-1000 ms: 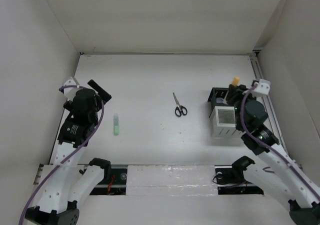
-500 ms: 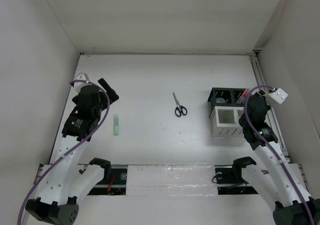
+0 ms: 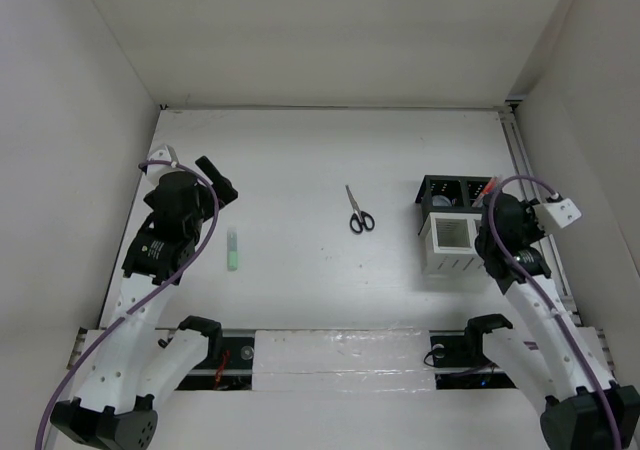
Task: Sort the stationery into containers
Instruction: Place the pen in the storage box.
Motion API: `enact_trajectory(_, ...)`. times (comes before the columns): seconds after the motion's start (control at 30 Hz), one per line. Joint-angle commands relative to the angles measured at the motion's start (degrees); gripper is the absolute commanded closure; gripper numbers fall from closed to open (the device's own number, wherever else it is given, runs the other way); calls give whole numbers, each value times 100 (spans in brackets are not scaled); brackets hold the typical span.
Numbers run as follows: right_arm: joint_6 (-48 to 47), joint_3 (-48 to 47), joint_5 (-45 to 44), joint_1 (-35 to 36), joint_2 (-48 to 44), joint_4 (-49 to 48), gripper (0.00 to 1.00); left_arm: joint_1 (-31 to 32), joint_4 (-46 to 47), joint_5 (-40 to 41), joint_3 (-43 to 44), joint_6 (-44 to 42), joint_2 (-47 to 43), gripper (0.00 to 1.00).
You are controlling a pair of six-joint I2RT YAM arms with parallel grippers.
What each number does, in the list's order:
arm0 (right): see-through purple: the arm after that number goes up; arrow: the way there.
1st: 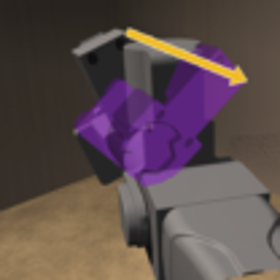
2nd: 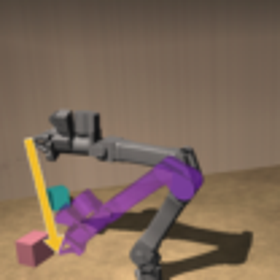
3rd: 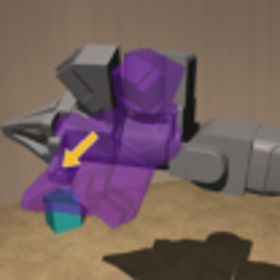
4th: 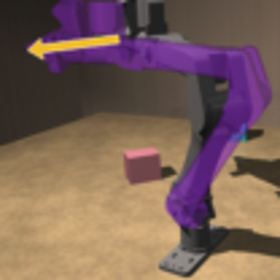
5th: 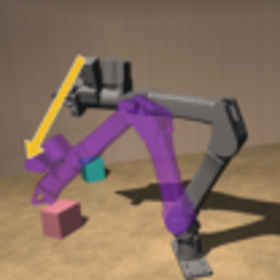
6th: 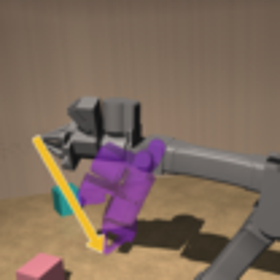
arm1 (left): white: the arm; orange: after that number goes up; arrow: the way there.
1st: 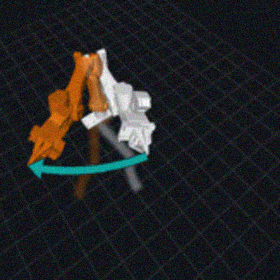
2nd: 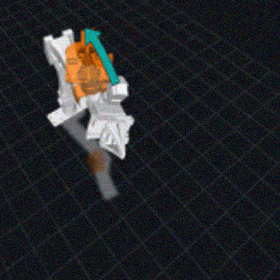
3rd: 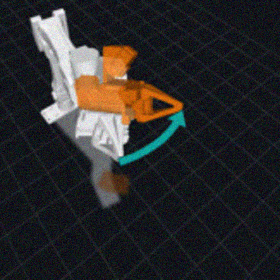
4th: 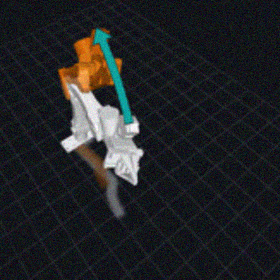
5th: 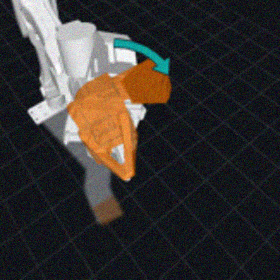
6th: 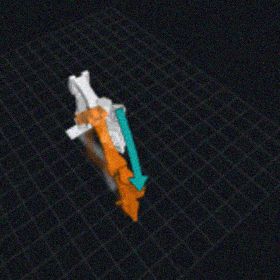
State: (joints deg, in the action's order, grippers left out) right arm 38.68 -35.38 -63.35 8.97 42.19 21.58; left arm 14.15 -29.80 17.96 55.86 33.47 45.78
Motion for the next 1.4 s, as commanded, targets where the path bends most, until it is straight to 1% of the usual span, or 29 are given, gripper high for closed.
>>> enact_trajectory(0.0,570,-268,-361,-36,262,426,100,9,150,-29,-4,-60,-69,1)
enact_trajectory(0.2,816,-373,-362,-36,763,557,100,9,150,24,-4,-60,-122,1)
enact_trajectory(0.53,852,-435,-310,-36,948,637,99,9,150,77,-57,-60,-122,1)
enact_trajectory(0.63,852,-497,-309,-36,1062,637,90,9,150,77,-57,-60,-122,1)
enact_trajectory(0.73,852,-549,-309,-36,1115,637,89,9,150,77,-57,-60,-122,1)
enact_trajectory(0.8,852,-549,-309,-36,1176,689,87,9,150,77,-57,-60,-122,1)
enact_trajectory(0.93,800,-602,-257,17,1230,689,87,9,150,77,-57,-113,-122,1)
enact_trajectory(1.07,931,-716,-458,201,1431,812,86,9,150,77,-57,-113,-175,1)
enact_trajectory(1.13,1080,-795,-572,254,1520,1022,86,9,150,77,-57,-113,-175,1)
enact_trajectory(1.2,1325,-875,-643,316,1730,1198,82,9,150,77,-57,-113,-175,1)
enact_trajectory(1.23,1396,-944,-695,403,1792,1338,75,9,150,77,-57,-113,-175,1)
enact_trajectory(1.33,1589,-1006,-818,552,1985,1479,71,9,150,77,-57,-113,-175,1)
enact_trajectory(1.37,1651,-1059,-871,553,1986,1585,64,9,150,77,-57,-113,-175,1)
